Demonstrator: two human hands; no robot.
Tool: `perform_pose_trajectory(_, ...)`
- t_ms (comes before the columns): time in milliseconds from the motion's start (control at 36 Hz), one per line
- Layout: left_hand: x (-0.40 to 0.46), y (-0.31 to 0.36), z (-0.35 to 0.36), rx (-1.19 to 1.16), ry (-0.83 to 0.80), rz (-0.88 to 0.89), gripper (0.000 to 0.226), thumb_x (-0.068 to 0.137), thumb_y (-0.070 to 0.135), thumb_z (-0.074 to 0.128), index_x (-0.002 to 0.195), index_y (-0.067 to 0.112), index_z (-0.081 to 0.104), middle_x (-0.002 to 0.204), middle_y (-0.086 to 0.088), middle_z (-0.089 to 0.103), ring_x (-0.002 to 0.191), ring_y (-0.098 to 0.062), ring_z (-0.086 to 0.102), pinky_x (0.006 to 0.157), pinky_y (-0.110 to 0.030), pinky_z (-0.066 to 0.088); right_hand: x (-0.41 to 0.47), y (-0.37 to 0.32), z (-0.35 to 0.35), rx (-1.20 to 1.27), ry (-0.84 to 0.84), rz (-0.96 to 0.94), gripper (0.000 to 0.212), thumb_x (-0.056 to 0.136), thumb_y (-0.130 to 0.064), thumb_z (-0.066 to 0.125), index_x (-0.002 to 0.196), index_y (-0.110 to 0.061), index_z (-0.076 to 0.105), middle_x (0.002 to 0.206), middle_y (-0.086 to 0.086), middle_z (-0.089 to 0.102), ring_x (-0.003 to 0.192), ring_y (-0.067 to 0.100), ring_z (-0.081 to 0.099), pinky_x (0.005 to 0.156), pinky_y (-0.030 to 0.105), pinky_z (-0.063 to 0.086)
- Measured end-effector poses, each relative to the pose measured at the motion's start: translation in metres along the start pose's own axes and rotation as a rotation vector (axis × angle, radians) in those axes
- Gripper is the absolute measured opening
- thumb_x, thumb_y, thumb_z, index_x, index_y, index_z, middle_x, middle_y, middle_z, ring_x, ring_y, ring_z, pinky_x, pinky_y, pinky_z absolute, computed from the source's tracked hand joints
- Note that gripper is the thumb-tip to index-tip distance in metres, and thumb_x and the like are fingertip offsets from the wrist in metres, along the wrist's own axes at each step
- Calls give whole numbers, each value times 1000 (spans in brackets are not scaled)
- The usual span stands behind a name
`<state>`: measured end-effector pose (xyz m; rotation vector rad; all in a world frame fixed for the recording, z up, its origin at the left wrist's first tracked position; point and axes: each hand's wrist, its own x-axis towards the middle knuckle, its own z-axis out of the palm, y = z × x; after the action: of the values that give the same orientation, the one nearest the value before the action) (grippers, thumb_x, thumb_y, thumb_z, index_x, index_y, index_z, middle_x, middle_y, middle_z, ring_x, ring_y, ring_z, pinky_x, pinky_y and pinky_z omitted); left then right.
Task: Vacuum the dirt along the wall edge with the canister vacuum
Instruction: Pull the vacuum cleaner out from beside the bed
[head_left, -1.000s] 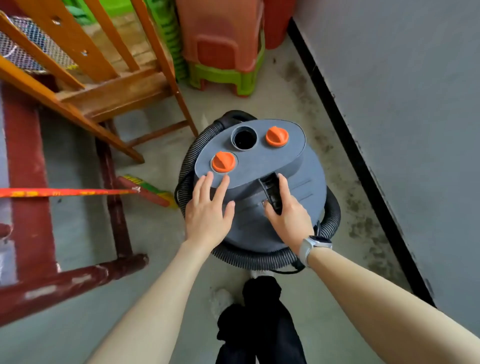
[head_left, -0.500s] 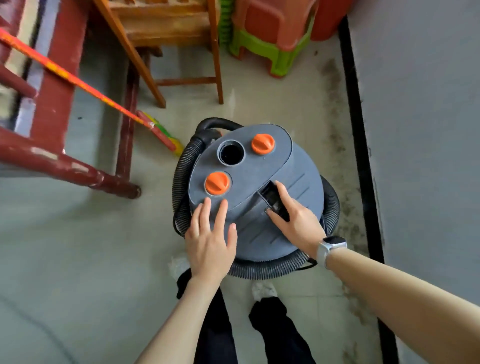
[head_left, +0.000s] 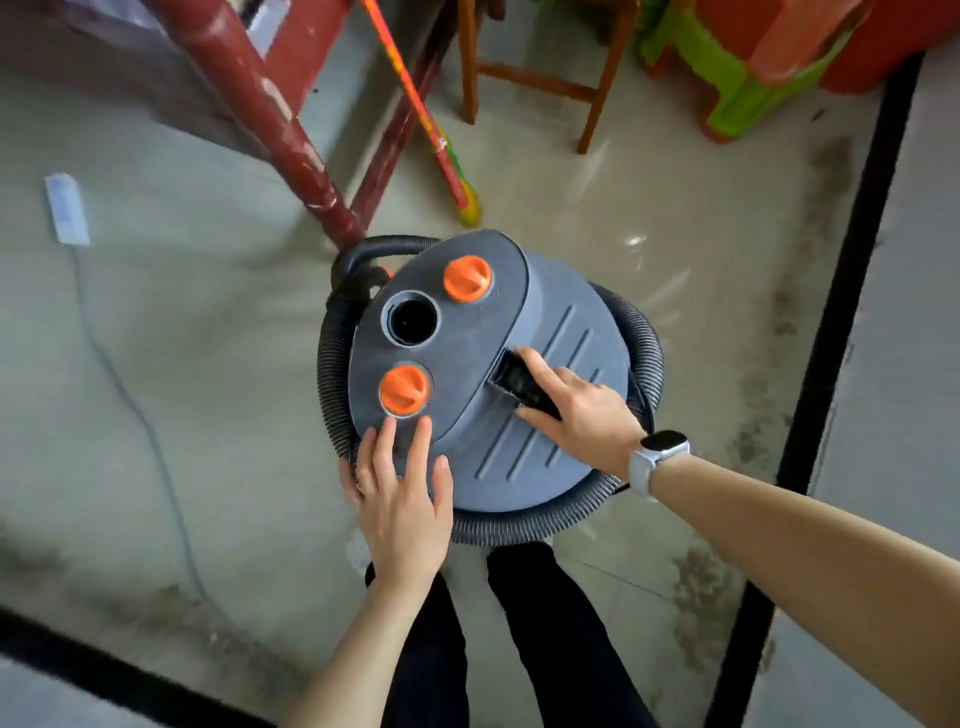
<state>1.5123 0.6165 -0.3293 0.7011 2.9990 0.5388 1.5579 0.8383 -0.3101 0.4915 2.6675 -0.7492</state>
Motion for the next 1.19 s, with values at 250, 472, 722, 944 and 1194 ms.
perform_pose_trajectory(250,33,-99,-33,-255,96,-310,33,94,5,56,126,2,61,142,-27,45,137,-50,32,109,-53,31,62,-120,43,-27,-20,-112,70,98,-54,38,154,-37,0,109,6,54,92,36,60,71,40,48)
perform_pose_trajectory(472,85,-221,-81,-204,56,-286,36,96,9,56,131,6,60,144,-24,45,139,-49,29,106,-60,35,115,-237,85,66,63,-107,70,98,-51,41,154,-37,1,111,5,55,89,37,60,74,42,49)
perform_pose_trajectory(722,157,-307,-104,-137,100,-304,39,96,21,57,133,8,58,142,-22,49,135,-46,39,98,-53,44,202,-321,88,67,74,-88,69,98,-49,42,152,-41,1,127,5,55,110,35,57,80,41,40)
perform_pose_trajectory(944,217,-371,-125,-102,35,-376,45,100,30,50,143,16,48,153,-10,37,143,-39,28,100,-49,42,273,-388,79,53,28,-110,69,100,-47,41,153,-38,-2,136,7,51,112,36,57,88,43,45)
perform_pose_trajectory(1194,276,-431,-146,-84,-63,-523,52,101,35,43,151,26,31,161,0,19,148,-34,13,103,-52,41,352,-454,72,1,-42,-164,69,100,-49,37,154,-36,-4,140,7,45,106,38,59,85,45,47)
